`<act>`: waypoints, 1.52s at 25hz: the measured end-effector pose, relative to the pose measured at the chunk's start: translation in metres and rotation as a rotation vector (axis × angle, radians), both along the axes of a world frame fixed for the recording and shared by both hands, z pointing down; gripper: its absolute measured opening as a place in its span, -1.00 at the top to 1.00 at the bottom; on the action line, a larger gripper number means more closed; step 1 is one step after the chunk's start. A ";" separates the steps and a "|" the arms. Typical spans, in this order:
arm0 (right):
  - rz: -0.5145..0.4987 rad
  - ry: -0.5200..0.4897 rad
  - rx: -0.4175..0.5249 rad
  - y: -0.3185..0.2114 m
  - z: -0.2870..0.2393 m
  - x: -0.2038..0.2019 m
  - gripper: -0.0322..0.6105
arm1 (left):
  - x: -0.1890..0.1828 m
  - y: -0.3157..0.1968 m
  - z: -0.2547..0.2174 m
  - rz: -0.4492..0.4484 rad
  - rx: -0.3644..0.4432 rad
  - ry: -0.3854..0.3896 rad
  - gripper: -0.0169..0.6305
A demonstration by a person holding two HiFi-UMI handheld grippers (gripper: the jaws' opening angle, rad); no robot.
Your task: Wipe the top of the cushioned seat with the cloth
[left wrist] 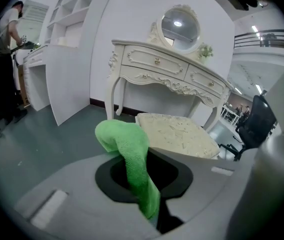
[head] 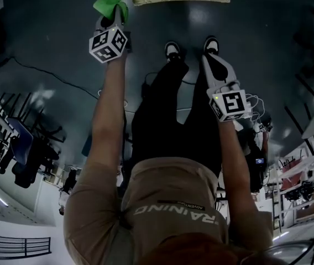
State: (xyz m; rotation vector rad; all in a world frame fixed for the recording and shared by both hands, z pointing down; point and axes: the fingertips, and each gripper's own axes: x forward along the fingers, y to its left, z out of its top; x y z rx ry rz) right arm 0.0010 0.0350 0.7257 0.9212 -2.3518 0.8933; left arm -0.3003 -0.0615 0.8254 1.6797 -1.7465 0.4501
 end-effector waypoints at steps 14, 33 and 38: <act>0.093 -0.015 -0.080 -0.009 0.034 0.121 0.89 | 0.155 -0.056 0.033 0.134 -0.033 0.012 0.81; 0.152 -0.025 -0.041 -0.052 0.042 0.319 0.89 | 0.410 -0.100 0.044 0.220 -0.055 0.088 0.80; 0.170 -0.022 -0.048 -0.054 0.045 0.358 0.89 | 0.469 -0.103 0.036 0.294 -0.059 0.117 0.81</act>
